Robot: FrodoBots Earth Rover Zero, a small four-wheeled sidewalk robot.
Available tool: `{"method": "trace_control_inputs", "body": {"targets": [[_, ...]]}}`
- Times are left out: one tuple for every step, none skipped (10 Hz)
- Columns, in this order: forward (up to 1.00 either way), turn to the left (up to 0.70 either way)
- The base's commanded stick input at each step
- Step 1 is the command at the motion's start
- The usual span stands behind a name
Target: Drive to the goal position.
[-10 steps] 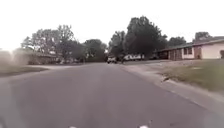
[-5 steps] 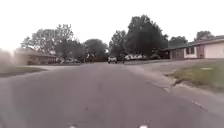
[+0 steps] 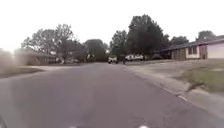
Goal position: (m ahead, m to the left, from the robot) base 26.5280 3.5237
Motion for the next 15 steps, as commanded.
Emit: {"method": "trace_control_inputs", "body": {"targets": [[1.00, 0.02], [1.00, 0.03], [1.00, 0.02], [1.00, 0.03], [1.00, 0.03], [1.00, 0.03], [1.00, 0.10], [1.00, 0.23], [1.00, 0.37], [1.00, 0.40], [1.00, 0.36], [1.00, 0.02], [1.00, 0.00], [1.00, 0.00], [1.00, 0.00]]}}
